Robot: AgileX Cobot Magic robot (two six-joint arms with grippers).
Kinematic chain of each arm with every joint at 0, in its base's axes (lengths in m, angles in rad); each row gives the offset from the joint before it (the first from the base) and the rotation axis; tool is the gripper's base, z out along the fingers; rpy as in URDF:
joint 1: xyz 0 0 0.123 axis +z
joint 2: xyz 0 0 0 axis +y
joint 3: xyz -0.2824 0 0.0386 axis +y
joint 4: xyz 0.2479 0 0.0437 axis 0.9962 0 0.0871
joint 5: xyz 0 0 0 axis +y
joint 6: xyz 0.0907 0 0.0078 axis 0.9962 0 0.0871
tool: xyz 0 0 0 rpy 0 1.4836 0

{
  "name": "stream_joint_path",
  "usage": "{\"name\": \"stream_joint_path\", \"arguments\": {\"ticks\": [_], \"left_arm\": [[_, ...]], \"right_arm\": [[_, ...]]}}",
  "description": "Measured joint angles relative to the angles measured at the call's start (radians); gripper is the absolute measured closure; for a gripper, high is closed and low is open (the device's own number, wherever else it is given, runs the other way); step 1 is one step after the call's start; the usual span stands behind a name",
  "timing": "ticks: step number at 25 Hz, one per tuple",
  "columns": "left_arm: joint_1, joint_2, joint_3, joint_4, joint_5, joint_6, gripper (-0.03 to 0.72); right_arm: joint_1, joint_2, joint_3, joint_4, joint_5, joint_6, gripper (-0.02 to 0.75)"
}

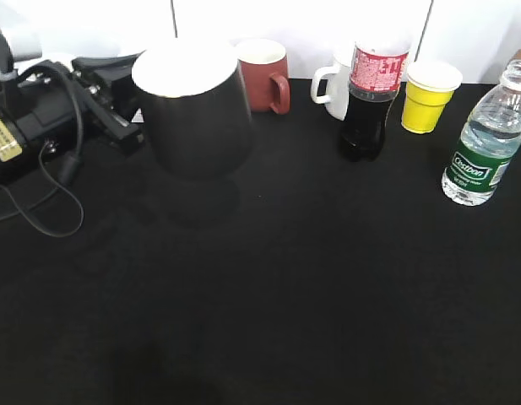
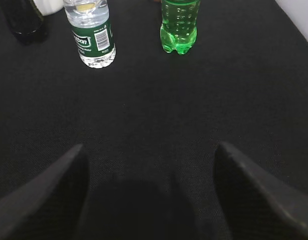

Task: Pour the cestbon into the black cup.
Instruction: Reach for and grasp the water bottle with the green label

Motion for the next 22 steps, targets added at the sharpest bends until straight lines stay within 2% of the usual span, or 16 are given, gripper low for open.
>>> {"name": "stream_joint_path", "arguments": {"ticks": [4,7,10,12,17,18,19,22], "left_arm": [[0.0,-0.001,-0.003,0.006,0.0,-0.001,0.643],[-0.001,-0.001,-0.006,0.023,0.0,-0.001,0.643],[-0.001,-0.001,-0.006,0.024,0.0,-0.001,0.643],[-0.001,-0.001,-0.006,0.024,0.0,-0.001,0.643],[-0.001,-0.001,-0.006,0.024,0.0,-0.001,0.643],[-0.001,-0.001,-0.006,0.024,0.0,-0.001,0.643],[-0.001,-0.001,-0.006,0.024,0.0,-0.001,0.643],[-0.001,-0.001,-0.006,0.024,0.0,-0.001,0.643]], "right_arm": [[0.0,0.02,-0.011,0.0,-0.024,0.0,0.146],[0.0,0.197,-0.012,0.081,-0.357,-0.014,0.146],[0.0,0.394,0.101,0.25,-0.707,-0.271,0.146],[0.0,0.528,0.181,0.267,-0.925,-0.333,0.146],[0.001,0.919,0.216,0.276,-1.272,-0.337,0.146],[0.001,0.972,0.216,0.26,-1.325,-0.309,0.146],[0.001,1.036,0.216,0.196,-1.363,-0.241,0.146],[0.001,1.208,0.216,-0.122,-1.504,0.013,0.146]]}}
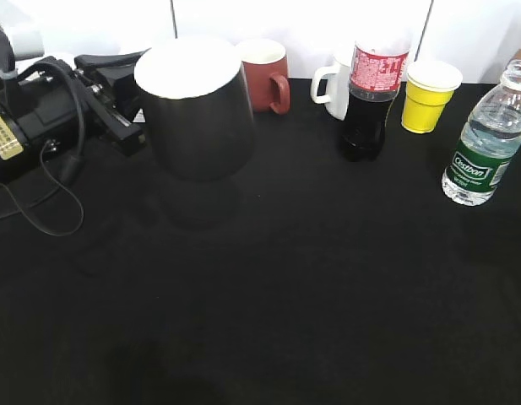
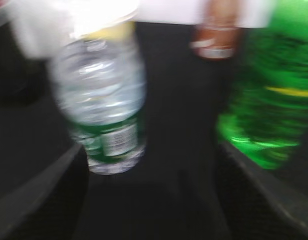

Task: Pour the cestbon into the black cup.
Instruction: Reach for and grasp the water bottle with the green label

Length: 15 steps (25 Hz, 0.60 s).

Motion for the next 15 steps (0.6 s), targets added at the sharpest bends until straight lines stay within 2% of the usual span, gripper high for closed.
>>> {"name": "stream_joint_path", "arguments": {"ticks": [3,5,9,12,15], "left_arm": [[0.0,0.0,0.0,0.0,0.0,0.0,0.643],[0.0,0.0,0.0,0.0,0.0,0.0,0.643],[0.0,0.0,0.0,0.0,0.0,0.0,0.643],[0.0,0.0,0.0,0.0,0.0,0.0,0.643],[0.0,0.0,0.0,-0.001,0.0,0.0,0.643]], "right_arm": [[0.0,0.162,0.0,-0.127,-0.148,0.099,0.124],[0.0,0.264,-0.013,-0.094,-0.223,0.107,0.09],[0.0,0.327,-0.022,-0.148,-0.27,0.117,0.132],[0.0,0.366,-0.034,-0.141,-0.29,0.118,0.078],[0.0,0.451,-0.078,-0.158,-0.335,0.119,0.077]]}}
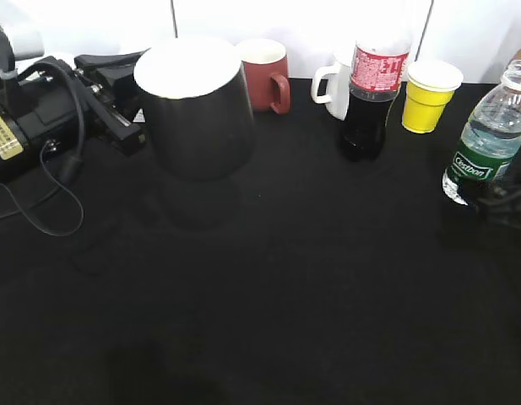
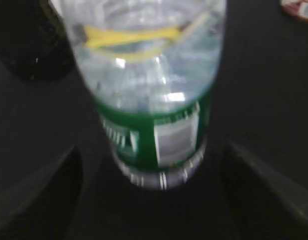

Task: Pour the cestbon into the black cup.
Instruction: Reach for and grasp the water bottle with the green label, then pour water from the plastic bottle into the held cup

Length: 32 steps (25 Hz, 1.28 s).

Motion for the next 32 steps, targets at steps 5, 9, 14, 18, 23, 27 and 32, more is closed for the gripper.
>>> {"name": "stream_joint_path", "arguments": {"ticks": [5,9,14,18,23,27,32], "left_arm": [[0.0,0.0,0.0,0.0,0.0,0.0,0.643],[0.0,0.0,0.0,0.001,0.0,0.0,0.643],[0.0,0.0,0.0,0.001,0.0,0.0,0.643],[-0.001,0.0,0.0,0.044,0.0,0.0,0.643],[-0.138,0.0,-0.006,0.052,0.009,0.0,0.643],[-0.304,0.037,-0.133,0.054,0.091,0.0,0.643],[-0.393,0.111,-0.264,0.054,0.158,-0.001,0.643]], "right_arm": [[0.0,0.143,-0.112,-0.034,-0.103,-0.001,0.077],[0.0,0.19,-0.156,-0.054,-0.15,-0.001,0.138],[0.0,0.191,-0.159,-0.054,-0.151,-0.005,0.248],[0.0,0.191,-0.159,-0.067,-0.156,-0.005,0.248],[0.0,-0.033,-0.157,-0.358,-0.133,-0.005,0.248],[0.005,-0.259,-0.156,-0.477,-0.097,-0.004,0.248],[0.156,-0.327,-0.212,-0.521,0.012,-0.232,0.248]]}}
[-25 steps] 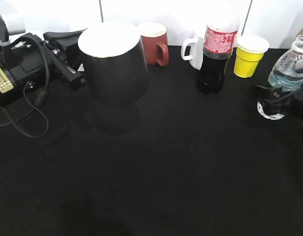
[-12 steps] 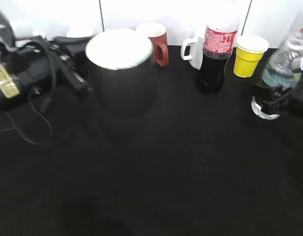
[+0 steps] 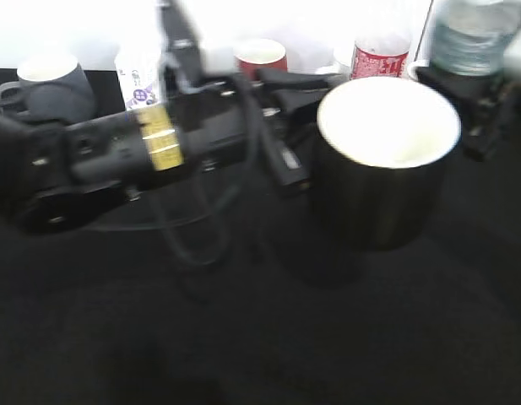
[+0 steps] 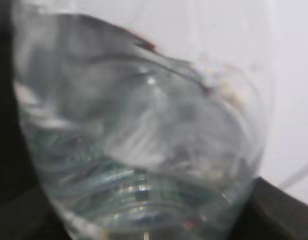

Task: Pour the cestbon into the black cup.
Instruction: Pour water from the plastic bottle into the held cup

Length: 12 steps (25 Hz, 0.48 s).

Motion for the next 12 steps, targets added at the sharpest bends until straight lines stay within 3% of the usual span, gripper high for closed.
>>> {"name": "stream_joint_path", "arguments": {"ticks": [12], "left_arm": [[-0.002,0.012,-0.028,-0.051,0.044,-0.018,0.643]], "right_arm": [[0.007,0.0,-0.046,0.021,0.033,-0.553,0.248]]}}
